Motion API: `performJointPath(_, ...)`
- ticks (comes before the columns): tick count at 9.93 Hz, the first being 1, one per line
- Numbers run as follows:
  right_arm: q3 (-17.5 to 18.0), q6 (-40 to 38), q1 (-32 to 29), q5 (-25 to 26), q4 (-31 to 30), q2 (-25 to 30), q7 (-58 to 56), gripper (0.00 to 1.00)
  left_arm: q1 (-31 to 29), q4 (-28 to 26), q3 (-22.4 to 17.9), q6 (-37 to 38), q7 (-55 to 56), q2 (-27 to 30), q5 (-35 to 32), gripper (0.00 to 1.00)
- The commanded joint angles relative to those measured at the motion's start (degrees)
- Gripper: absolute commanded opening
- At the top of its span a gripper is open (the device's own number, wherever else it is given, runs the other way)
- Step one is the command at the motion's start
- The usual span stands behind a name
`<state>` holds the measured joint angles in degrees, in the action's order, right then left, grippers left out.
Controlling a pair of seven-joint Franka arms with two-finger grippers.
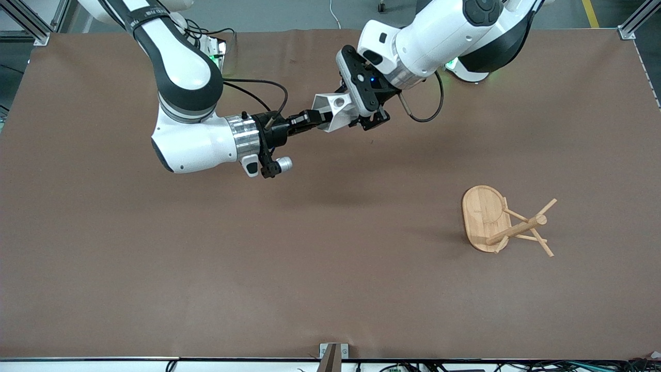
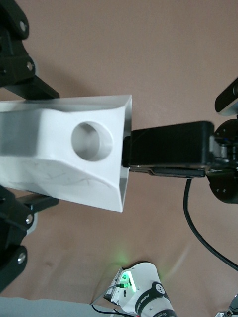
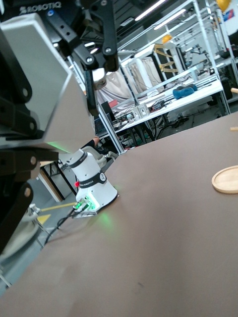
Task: Hang cup on rack
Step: 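Open the right gripper and pull it back from the cup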
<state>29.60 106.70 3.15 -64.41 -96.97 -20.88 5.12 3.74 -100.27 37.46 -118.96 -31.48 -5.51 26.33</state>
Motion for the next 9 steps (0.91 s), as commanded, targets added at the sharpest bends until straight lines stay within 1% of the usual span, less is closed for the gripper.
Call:
performJointPath(1, 1.25, -0.35, -2.44, -0.98, -0.94, 2.42, 3.58, 1.00, 0.57, -2.39, 0.25, -0.93, 0.55, -0.82, -1.19, 0.00)
performJointPath(2, 0.98, -0.53, -4.27, 2.33, -0.86, 2.59, 3.76, 1.00, 0.57, -2.39, 0.25, -0.93, 0.46, -0.82, -1.19, 0.00)
performJointPath(3, -0.41, -0.62, -4.98, 6.97, -0.42, 2.77, 6.02, 1.00, 0.57, -2.39, 0.25, -0.93, 0.46, -0.82, -1.36, 0.00)
performJointPath(4, -3.21, -1.40, -4.90, 12.24, -0.16, 3.55, 10.14, 1.00, 0.48, -2.39, 0.25, -0.93, 0.55, -0.91, -2.15, 0.00)
performJointPath(5, -6.02, -3.93, -4.99, 17.95, 1.07, 3.91, 10.87, 1.00, 0.39, -2.39, 0.25, -0.93, 0.55, -1.00, -2.24, 0.00)
performJointPath(7, -13.83, -11.04, -4.99, 28.15, 4.57, 4.09, 10.79, 1.00, 0.04, -2.56, 0.16, -0.93, 2.55, -1.09, -2.25, 0.01)
performJointPath(8, -17.44, -14.30, -4.99, 34.46, 6.59, 4.09, 10.27, 1.00, -0.22, -2.56, -0.10, -0.93, 7.01, -1.17, -2.42, 0.01)
performJointPath(9, -20.78, -17.72, -4.90, 43.40, 10.88, 4.18, 8.79, 1.00, -0.92, -2.65, -0.19, -0.93, 10.70, -1.17, -4.07, 0.01)
